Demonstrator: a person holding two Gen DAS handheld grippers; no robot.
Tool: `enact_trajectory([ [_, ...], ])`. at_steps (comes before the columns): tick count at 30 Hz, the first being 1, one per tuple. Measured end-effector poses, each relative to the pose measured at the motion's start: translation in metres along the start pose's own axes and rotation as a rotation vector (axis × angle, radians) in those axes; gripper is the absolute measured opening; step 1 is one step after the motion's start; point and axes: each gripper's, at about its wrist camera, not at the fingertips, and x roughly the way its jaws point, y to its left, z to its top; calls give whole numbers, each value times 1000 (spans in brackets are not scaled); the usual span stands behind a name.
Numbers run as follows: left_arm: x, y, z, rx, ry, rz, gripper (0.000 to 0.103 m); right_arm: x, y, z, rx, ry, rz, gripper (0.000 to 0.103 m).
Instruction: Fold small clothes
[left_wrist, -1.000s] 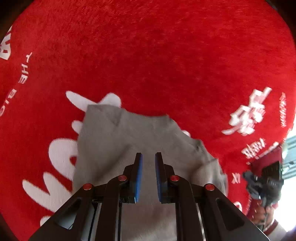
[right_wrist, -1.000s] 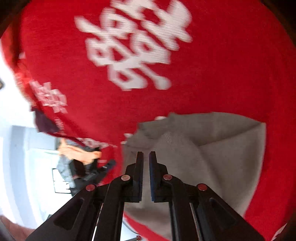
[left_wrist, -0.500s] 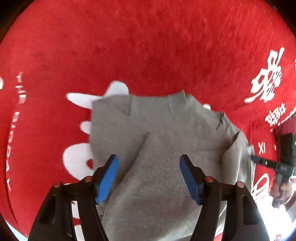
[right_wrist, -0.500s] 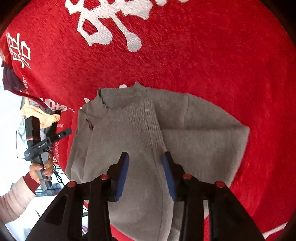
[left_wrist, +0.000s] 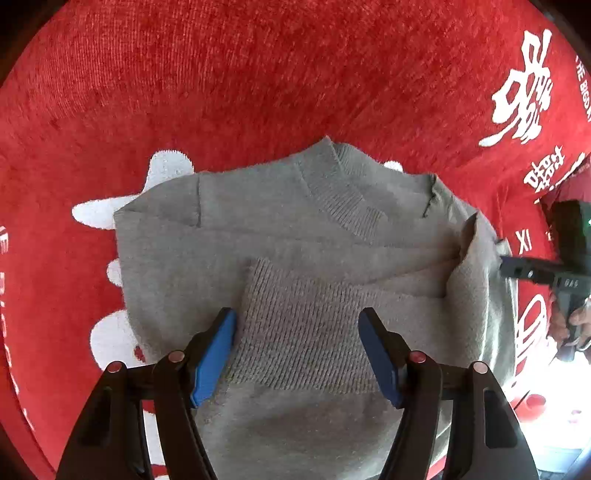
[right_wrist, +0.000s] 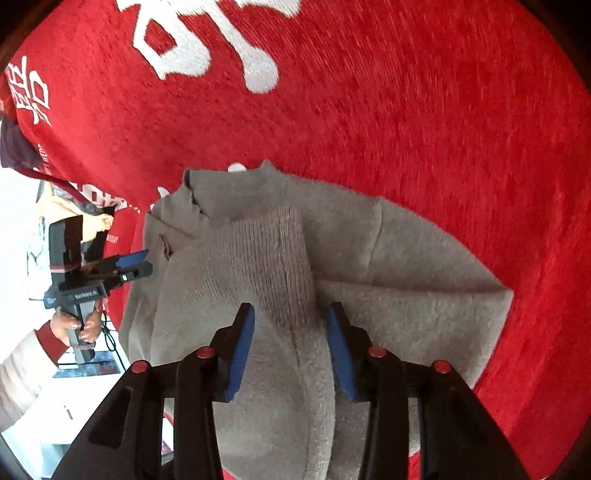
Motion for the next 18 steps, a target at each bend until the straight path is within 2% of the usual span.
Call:
enact_trajectory([
  [2,2,-3,0,5,-11,15,69,4,1,1,1,16,24,45],
  [3,2,-5,0,20,-20,45,63,6,3,2,1,16,34,43],
  [4,4,-8,-2,48,-21,85,39,5,5,3,1,15,37,23],
  [5,6,-10,-3,65,-11,107,29,5,8,3,-5,16,20,6],
  [6,6,-10,-4,72,-6,112,17,4,12,2,-14,11,-3,6],
  [7,5,-13,-5,71,-14,95,12,0,18,1,-34,-5,-18,6],
  [12,-27,-5,-8,6,-101,38,12,-39,39,-10,-63,-102,-49,6],
  [16,-50,8,-1,-66,-193,40,12,-59,46,0,-82,-146,-89,6],
  [18,-52,21,6,-105,-215,55,12,-62,44,8,-79,-161,-112,6],
])
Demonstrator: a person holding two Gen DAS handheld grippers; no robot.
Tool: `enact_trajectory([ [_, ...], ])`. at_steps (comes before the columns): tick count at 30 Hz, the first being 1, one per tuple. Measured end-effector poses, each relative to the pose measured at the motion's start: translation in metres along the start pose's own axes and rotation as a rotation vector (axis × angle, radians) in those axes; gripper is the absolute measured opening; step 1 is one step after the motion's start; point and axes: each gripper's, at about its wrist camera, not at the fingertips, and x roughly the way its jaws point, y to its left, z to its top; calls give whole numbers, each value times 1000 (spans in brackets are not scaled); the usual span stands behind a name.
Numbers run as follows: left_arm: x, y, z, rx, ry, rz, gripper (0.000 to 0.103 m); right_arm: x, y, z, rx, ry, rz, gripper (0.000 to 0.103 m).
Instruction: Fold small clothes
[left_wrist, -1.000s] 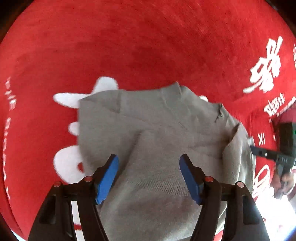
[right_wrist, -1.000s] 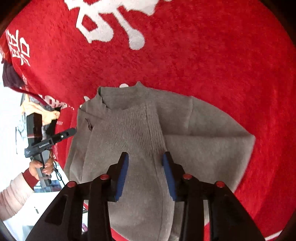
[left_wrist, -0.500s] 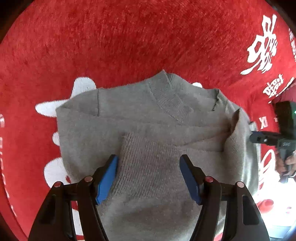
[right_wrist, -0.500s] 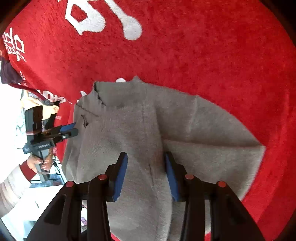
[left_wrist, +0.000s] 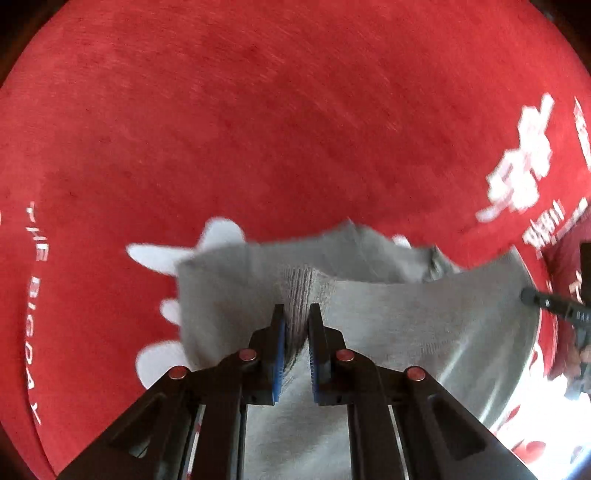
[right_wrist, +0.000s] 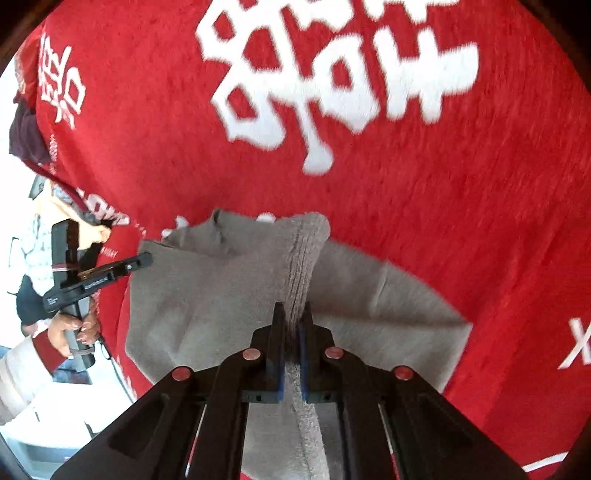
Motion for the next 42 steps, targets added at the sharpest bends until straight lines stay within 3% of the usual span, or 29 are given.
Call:
enact_trajectory([
  [8,52,26,8,-159,2,130,12,67,-44,10,48,90,-143,6],
  [14,34,29,4,-182,-11,171,12,72,-45,9,49,64,-176,7],
  [17,12,27,-1,-157,-12,171,13,52,-43,9,47,51,-218,24],
  [18,2,28,-3,-148,-11,163,13,45,-42,8,46,44,-215,28],
  [20,-12,24,-13,-128,-1,147,13,25,-41,0,60,30,-185,44],
  [23,-27,18,-39,-100,42,137,13,2,-42,-26,102,37,-148,45],
  [30,-23,4,-111,-140,158,139,13,-8,-50,-139,316,151,-55,45],
  [34,-22,3,-135,-163,187,156,13,6,-41,-167,310,189,1,45],
  [35,-24,2,-137,-171,185,155,13,9,-40,-166,303,196,3,36],
  [37,-28,1,-138,-177,177,156,13,19,-33,-160,265,221,-36,6],
  [42,-32,3,-151,-159,182,195,13,27,-15,-167,113,265,-157,5],
])
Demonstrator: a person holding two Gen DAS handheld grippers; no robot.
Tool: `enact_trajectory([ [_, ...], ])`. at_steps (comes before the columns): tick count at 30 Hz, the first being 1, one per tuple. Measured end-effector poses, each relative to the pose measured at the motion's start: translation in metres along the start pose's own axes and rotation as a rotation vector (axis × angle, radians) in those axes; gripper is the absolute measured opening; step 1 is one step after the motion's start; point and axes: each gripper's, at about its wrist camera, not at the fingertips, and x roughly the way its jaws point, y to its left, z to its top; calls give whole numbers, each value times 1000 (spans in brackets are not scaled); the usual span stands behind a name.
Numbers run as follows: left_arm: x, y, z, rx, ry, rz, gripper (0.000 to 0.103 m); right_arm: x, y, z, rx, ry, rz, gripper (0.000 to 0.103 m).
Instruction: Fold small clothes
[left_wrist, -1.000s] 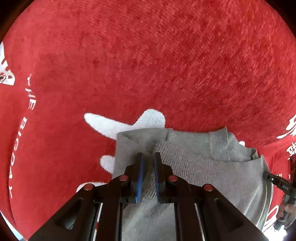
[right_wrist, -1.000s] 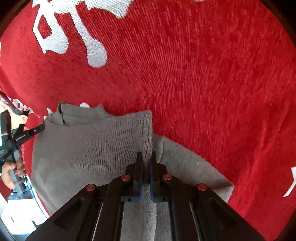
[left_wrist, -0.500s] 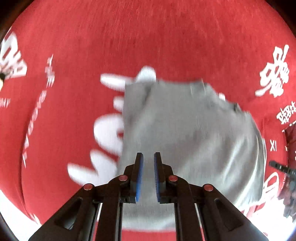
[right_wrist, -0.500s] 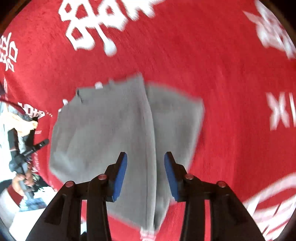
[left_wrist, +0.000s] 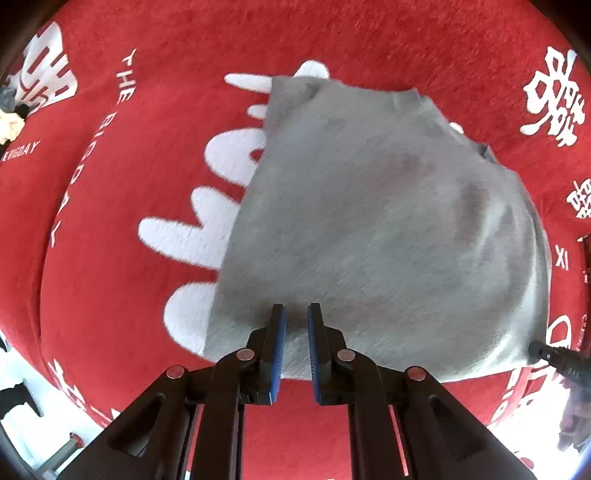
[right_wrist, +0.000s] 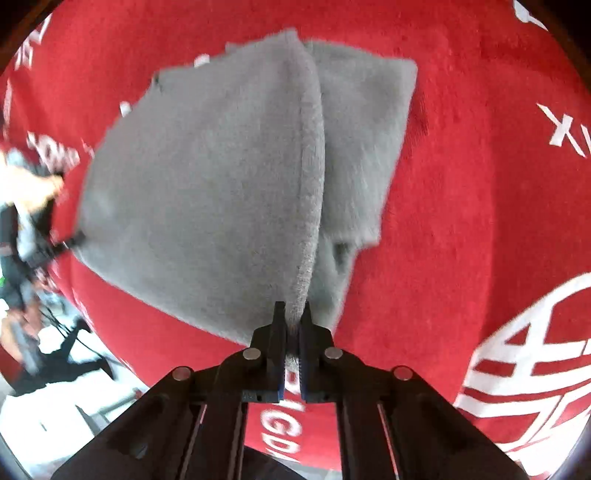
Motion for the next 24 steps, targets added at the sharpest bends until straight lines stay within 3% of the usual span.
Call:
enact_trajectory([
  [6,-3,10,-12,-53,16,-10,15,5,6,-2,26,9,0,5],
  [7,-5,12,-14,-65,18,-17,48,6,8,-1,23,12,-4,5],
  [9,-12,19,-19,-112,7,-16,103,7,11,2,28,14,-6,5],
  [13,-21,27,-23,-162,-13,-22,103,2,7,3,74,11,-6,8],
  [21,-10,22,-26,-178,43,-4,103,-29,11,0,92,-57,-32,13],
  [24,-6,24,-29,-187,50,-5,103,-35,24,2,65,-74,-33,31],
])
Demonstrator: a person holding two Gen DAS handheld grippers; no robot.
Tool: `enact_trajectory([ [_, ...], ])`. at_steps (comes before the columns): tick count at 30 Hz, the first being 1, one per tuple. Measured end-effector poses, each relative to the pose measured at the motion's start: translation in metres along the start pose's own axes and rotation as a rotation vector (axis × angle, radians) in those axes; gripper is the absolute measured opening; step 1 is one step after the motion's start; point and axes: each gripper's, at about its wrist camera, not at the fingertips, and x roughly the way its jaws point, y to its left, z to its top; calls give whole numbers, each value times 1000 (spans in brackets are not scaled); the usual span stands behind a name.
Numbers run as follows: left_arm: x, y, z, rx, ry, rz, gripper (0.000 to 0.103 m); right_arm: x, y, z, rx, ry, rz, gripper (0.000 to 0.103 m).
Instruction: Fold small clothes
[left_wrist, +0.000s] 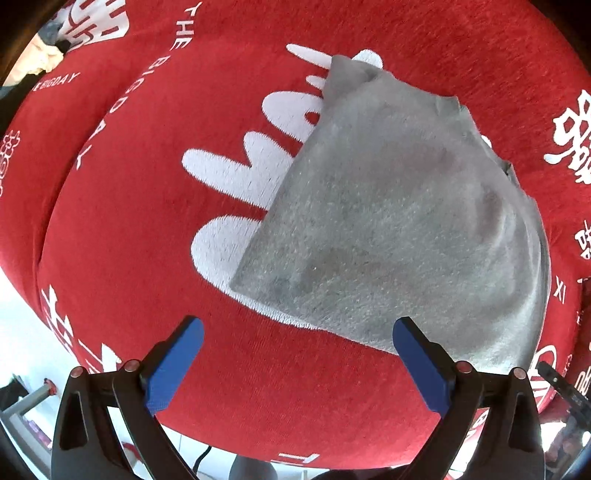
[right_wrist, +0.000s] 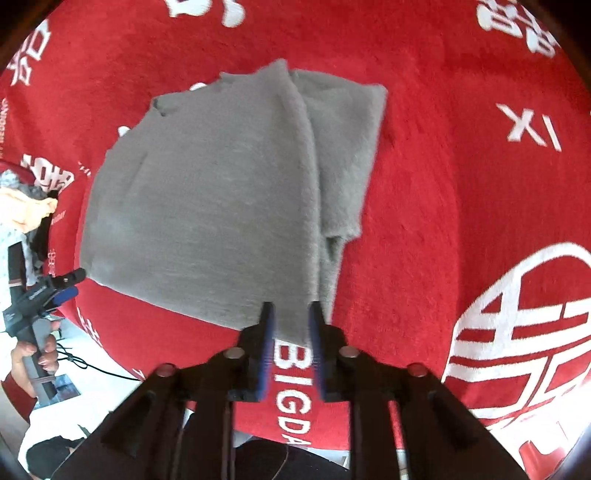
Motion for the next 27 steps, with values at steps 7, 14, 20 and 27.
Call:
enact_trajectory([
  [7,-9,6,-1,8,-57,10,103,8,45,-4,-88,14,42,40],
  [14,-5,41,24,-40,-94,0,103,25,104,-12,-143,12,91,40],
  [20,22,61,27,83,-36,96,103,55,156,-18,-146,42,107,40],
  [27,32,83,11,155,3,70,103,76,193,-38,-139,91,78,40],
])
